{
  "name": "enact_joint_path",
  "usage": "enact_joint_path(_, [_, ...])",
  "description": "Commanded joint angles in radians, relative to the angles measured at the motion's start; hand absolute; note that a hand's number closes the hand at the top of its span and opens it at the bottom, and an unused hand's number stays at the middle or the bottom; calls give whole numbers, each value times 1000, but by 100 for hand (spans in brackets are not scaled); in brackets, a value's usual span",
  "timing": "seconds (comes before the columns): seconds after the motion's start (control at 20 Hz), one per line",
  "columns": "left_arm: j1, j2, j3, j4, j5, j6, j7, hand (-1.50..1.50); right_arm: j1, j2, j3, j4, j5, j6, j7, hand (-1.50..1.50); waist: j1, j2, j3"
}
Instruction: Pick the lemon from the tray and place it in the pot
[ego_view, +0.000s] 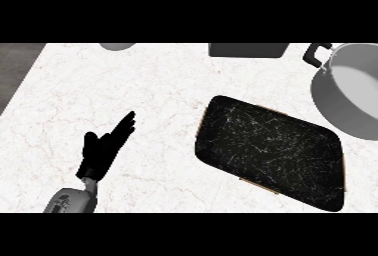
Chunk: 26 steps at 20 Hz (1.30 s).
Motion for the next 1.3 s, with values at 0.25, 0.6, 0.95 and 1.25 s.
enact_joint_path(0.25, [-29,7,23,32,11,-33,2,0,-267,-31,90,12,151,19,99,150,9,1,-5])
enact_joint_path(0.6, [11,-4,19,-1,0,-21,1,0,-401,75,200,15,314,-128,201,150,16,2,-5])
enact_joint_path(0.95, [-13,-16,4,-35,-11,-18,43,0,-493,120,302,60,475,-264,270,150,25,5,-4])
enact_joint_path(1.25, [-26,-3,23,35,-17,-39,-14,0,-583,238,457,80,671,-421,497,150,25,7,-7])
